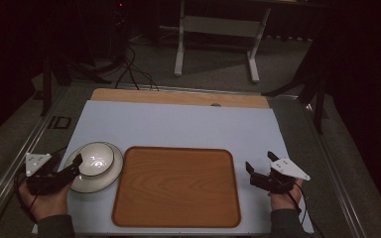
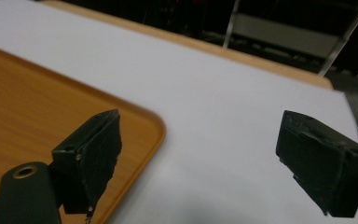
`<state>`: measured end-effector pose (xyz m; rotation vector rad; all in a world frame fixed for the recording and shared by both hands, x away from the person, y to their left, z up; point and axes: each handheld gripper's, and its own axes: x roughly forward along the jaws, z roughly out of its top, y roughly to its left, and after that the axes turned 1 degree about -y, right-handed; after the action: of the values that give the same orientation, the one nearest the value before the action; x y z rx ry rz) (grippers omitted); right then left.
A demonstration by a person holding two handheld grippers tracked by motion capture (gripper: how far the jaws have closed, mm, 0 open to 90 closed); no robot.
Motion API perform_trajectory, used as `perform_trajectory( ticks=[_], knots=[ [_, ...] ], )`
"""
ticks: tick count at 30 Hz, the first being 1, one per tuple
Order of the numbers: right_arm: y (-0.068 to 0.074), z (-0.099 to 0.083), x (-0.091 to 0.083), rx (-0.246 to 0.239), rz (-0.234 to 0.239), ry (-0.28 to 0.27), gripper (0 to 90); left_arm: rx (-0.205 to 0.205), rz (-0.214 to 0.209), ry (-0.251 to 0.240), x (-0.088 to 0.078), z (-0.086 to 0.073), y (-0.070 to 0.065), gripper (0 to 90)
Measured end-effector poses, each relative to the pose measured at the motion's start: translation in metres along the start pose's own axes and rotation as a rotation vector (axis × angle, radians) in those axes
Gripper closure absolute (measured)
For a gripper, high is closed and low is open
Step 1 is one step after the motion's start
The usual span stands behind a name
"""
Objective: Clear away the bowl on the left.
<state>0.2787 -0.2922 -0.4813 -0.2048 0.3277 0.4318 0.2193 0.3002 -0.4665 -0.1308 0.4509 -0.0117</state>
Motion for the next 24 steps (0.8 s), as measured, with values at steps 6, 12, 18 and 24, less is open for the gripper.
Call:
perform_trajectory(
  ticks=[6,12,18,24],
  knots=[
    [0.001,0.003,-0.004,-0.007,-0.007,-0.023,14.0,0.001,-0.012,-0.002,0.001,0.000,0.001,35.3],
    [0.004,0.006,-0.007,-0.042,0.005,-0.057,14.5,0.024,0.007,-0.001,0.005,0.000,0.001,35.3],
    [0.004,0.007,-0.009,-0.066,0.020,-0.071,14.5,0.026,0.002,-0.005,0.007,0.001,0.001,36.2],
    [0.005,0.008,-0.011,-0.075,0.017,-0.084,14.1,0.029,0.016,0.009,0.012,0.001,0.002,36.3]
  ],
)
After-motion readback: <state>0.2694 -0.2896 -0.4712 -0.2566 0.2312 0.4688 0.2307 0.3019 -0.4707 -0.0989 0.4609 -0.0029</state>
